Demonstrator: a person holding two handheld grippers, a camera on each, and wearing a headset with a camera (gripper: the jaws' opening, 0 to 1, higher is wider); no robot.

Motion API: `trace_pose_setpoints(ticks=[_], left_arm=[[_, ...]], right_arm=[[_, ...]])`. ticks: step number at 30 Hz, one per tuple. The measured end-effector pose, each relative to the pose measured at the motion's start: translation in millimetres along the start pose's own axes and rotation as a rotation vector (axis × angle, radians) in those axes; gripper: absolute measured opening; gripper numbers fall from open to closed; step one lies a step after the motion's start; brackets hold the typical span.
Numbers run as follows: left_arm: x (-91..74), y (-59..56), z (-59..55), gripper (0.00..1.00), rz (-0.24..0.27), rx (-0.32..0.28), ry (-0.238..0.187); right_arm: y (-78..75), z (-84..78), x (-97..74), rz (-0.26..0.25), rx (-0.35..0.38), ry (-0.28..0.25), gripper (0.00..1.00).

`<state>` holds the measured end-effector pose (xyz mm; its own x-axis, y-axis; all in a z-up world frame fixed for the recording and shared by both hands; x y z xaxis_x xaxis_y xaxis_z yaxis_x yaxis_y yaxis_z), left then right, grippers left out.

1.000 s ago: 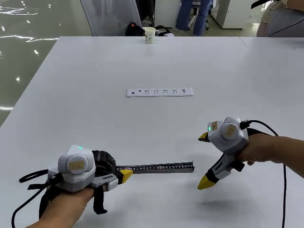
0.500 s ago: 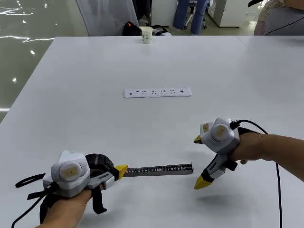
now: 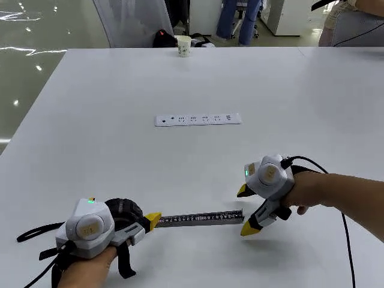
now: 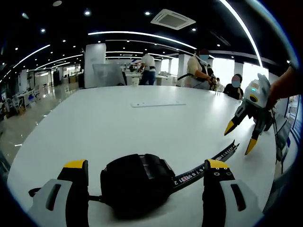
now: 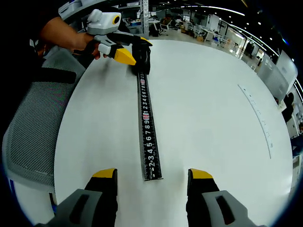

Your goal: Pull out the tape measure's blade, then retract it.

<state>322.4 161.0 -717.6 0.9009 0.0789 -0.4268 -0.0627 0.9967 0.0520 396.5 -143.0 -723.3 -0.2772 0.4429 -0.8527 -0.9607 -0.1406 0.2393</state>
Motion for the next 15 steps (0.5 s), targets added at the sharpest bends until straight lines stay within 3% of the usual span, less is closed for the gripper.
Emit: trace_pose_setpoints(ticks=[7, 15], left_arm=[[2.0, 1.3, 2.1, 0.99, -0.004, -0.019, -0.006], [3.5, 0.7, 0.8, 0.99, 0.000, -0.024, -0.001]], right_arm=[[-3.2, -1.2, 2.1, 0.012, -0.033, 0.040, 0.34], [-3.3, -3.5, 3.2, 0.024, -0.045, 0.068, 0.25]])
Point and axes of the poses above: the centre of the closed fingertips' face, and the gripper's own axes: x roughly forward along the fingers, y roughly to its left, z roughly out of its top, the point moved 8 cm from there along -x, roughly backward along the fingers, and after that the axes turned 15 degrees about z, right-handed, at the moved point
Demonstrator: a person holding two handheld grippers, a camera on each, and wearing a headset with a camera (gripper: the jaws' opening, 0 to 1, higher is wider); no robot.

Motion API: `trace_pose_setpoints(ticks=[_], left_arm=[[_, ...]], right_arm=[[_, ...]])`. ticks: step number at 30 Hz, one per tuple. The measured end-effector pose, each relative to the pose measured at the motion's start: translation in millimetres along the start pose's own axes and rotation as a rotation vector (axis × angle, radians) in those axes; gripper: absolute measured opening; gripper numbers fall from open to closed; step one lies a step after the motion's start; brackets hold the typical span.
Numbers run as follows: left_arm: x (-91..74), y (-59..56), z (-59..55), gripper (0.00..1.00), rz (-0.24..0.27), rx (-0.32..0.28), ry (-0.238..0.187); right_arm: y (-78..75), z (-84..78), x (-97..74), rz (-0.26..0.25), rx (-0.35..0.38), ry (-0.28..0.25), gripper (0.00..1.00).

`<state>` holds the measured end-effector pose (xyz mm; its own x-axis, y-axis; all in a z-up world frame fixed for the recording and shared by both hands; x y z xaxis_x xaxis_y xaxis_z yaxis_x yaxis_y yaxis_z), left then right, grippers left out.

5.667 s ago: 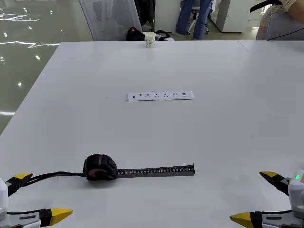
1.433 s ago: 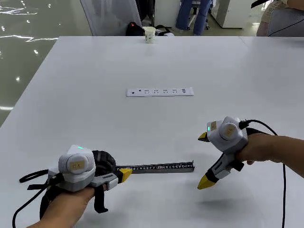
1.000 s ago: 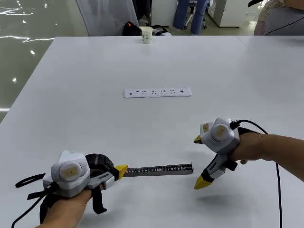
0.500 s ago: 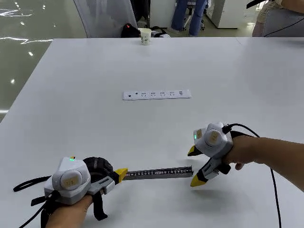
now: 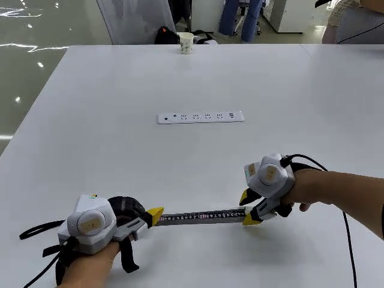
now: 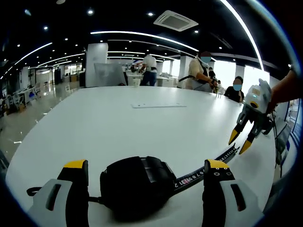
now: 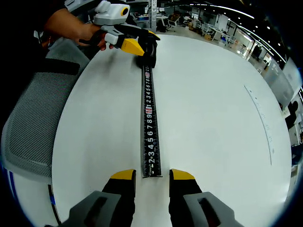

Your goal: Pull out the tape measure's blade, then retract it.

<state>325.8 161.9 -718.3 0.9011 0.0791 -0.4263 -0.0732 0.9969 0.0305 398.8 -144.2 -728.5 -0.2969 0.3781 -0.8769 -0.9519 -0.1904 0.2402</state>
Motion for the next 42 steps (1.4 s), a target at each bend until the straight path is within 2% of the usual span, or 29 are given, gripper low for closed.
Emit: trace_pose_setpoints(ticks=[13, 20, 26, 34, 42], left_arm=[[0.7, 0.9, 2.2, 0.99, 0.012, -0.013, -0.004], [0.1, 0.7, 0.7, 0.99, 0.024, -0.016, -0.001], [2.2, 0.8, -2.8, 0.95, 0.039, -0.026, 0.019], [5.0, 0.4, -9.3, 0.87, 0.060, -0.043, 0.067], [5.6, -0.1, -12.2, 0.76, 0.094, -0.068, 0.081]], right_arm=[[-0.1, -1.2, 3.8, 0.000, -0.009, 0.025, 0.13], [-0.4, -0.7, 5.8, -0.002, -0.021, 0.039, 0.13], [-2.2, 3.3, 6.6, 0.001, 0.013, 0.068, 0.12], [-1.1, 2.2, 6.7, -0.014, 0.064, 0.055, 0.11], [-2.8, 3.9, 7.3, -0.009, 0.095, 0.064, 0.11]])
Point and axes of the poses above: the centre of the closed fingertips' face, and the gripper's own axes: x roughly forward along the fingers, y roughly to its left, z roughly out of its top, the point moved 8 cm from there along -x, roughly backward along the fingers, and after that the axes turned 15 degrees about z, right-handed, at the moved point
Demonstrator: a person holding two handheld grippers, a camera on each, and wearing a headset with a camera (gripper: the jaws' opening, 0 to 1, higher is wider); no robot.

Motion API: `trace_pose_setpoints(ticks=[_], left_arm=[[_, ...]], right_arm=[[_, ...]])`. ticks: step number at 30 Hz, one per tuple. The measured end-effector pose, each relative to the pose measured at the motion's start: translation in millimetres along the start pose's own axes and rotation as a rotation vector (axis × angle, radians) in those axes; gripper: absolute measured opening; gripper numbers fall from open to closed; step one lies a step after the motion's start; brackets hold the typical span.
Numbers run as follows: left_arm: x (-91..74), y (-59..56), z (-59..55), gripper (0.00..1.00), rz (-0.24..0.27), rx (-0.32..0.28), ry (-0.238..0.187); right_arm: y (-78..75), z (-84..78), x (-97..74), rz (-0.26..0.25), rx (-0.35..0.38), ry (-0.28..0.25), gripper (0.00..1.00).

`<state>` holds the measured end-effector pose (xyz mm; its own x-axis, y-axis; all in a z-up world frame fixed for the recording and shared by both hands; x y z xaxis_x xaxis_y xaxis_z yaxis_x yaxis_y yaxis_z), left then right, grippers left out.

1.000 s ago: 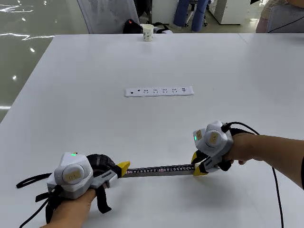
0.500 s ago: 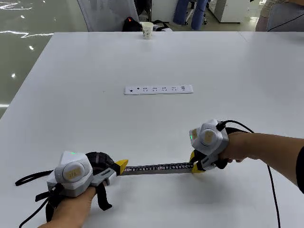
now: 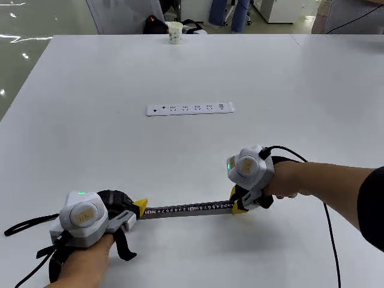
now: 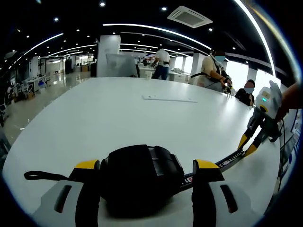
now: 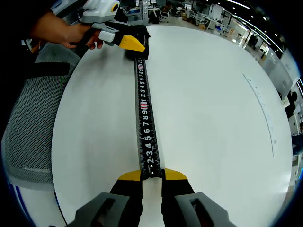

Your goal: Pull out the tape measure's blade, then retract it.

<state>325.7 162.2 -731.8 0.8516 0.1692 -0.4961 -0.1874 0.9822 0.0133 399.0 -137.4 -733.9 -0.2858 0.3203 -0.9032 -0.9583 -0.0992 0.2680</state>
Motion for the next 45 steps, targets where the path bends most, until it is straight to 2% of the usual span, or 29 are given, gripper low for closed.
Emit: trace_pose_setpoints(ticks=[4, 9, 16, 27, 30, 33, 37, 45], left_arm=[[-0.3, 4.0, -1.5, 0.66, 0.035, -0.003, 0.016], [-1.2, 2.9, -1.3, 0.66, 0.041, -0.012, 0.027], [-0.6, 2.6, -0.3, 0.64, 0.039, 0.030, 0.065], [0.6, 3.4, -0.1, 0.63, 0.029, 0.041, 0.068], [1.3, 3.5, 0.5, 0.63, 0.027, 0.046, 0.087], [0.3, 2.8, -0.5, 0.63, 0.029, 0.051, 0.081], [0.6, 3.1, -0.1, 0.63, 0.026, 0.050, 0.084], [0.2, 2.8, -0.5, 0.63, 0.025, 0.050, 0.093]], right_arm=[[-0.1, 0.5, 0.0, -0.001, 0.003, 0.010, 0.11], [0.3, -0.1, -0.1, -0.002, 0.010, 0.002, 0.11], [-0.4, -0.7, -0.4, -0.003, 0.021, -0.007, 0.11], [-0.6, 1.1, 0.1, 0.003, -0.002, 0.003, 0.10], [-1.0, -0.5, 0.1, -0.002, 0.027, -0.034, 0.10], [-0.2, 2.0, 1.4, -0.004, 0.012, -0.018, 0.10], [0.3, 7.0, 2.4, -0.003, -0.020, 0.028, 0.10], [0.0, 8.5, 2.7, -0.004, -0.017, 0.036, 0.11]])
Point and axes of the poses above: the centre of the closed fingertips' face, and the gripper's own axes: x roughly forward along the fingers, y roughly to its left, z roughly out of its top, the point moved 8 cm from there along -x, roughly backward along the fingers, and after that the axes turned 15 degrees about z, right-handed, at the moved point
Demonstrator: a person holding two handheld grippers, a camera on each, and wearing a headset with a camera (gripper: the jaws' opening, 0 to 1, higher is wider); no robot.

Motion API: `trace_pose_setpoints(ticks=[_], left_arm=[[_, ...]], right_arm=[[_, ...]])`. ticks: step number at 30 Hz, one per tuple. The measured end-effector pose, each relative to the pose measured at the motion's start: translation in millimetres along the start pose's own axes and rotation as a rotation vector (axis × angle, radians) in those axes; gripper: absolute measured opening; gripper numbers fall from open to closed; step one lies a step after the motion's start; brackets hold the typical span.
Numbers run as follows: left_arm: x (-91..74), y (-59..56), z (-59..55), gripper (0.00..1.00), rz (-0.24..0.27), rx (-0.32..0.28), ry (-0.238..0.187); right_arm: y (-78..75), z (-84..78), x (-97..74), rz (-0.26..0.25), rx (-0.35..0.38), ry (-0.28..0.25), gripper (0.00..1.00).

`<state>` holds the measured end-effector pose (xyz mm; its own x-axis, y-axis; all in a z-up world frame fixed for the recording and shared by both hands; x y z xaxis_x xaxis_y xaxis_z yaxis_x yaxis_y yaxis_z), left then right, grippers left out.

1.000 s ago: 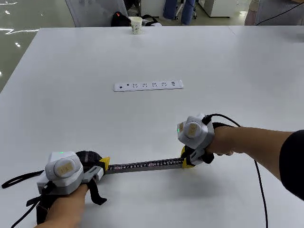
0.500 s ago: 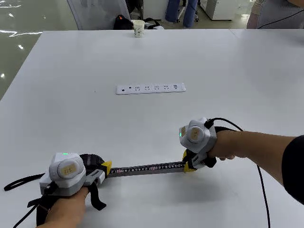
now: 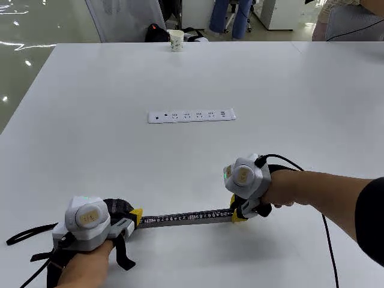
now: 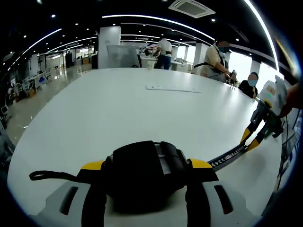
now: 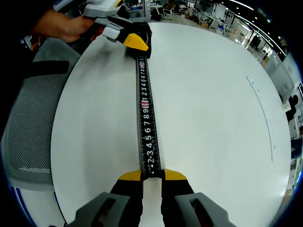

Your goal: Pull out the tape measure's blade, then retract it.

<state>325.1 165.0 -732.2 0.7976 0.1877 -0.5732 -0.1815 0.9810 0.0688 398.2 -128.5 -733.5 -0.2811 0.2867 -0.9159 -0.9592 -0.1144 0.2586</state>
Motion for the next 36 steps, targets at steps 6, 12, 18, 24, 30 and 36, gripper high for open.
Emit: trace_pose_setpoints(ticks=[6, 12, 18, 24, 30, 36], left_arm=[[0.0, 0.5, -0.3, 0.63, -0.001, -0.001, 0.004], [-0.3, 0.8, 0.1, 0.63, -0.002, -0.001, 0.007], [-0.2, 0.8, 0.0, 0.63, -0.002, -0.001, 0.009], [-1.1, 0.8, -0.1, 0.63, -0.003, 0.000, 0.014], [-1.4, 0.6, 0.0, 0.63, -0.003, 0.001, 0.016], [-1.9, 0.3, -0.3, 0.63, -0.004, 0.003, 0.016]], right_arm=[[0.5, 1.8, 0.3, 0.003, 0.001, -0.003, 0.11], [0.5, 3.7, 0.7, 0.009, 0.001, -0.015, 0.11], [0.9, 6.7, 1.6, 0.009, -0.002, -0.016, 0.11], [0.4, 8.5, 2.5, 0.009, -0.003, -0.016, 0.11], [1.6, 10.4, 3.1, 0.006, -0.003, -0.010, 0.11], [1.7, 12.3, 3.4, 0.005, 0.009, -0.016, 0.11]])
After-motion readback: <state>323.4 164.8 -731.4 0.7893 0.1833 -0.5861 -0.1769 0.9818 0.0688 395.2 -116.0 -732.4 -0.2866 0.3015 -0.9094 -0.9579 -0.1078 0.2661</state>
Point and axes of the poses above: the centre of the closed fingertips' face, and the gripper's own axes: x roughly forward along the fingers, y roughly to its left, z roughly out of its top, the point moved 8 cm from there along -x, roughly backward along the fingers, and after that the axes turned 15 degrees about z, right-handed, at the moved point
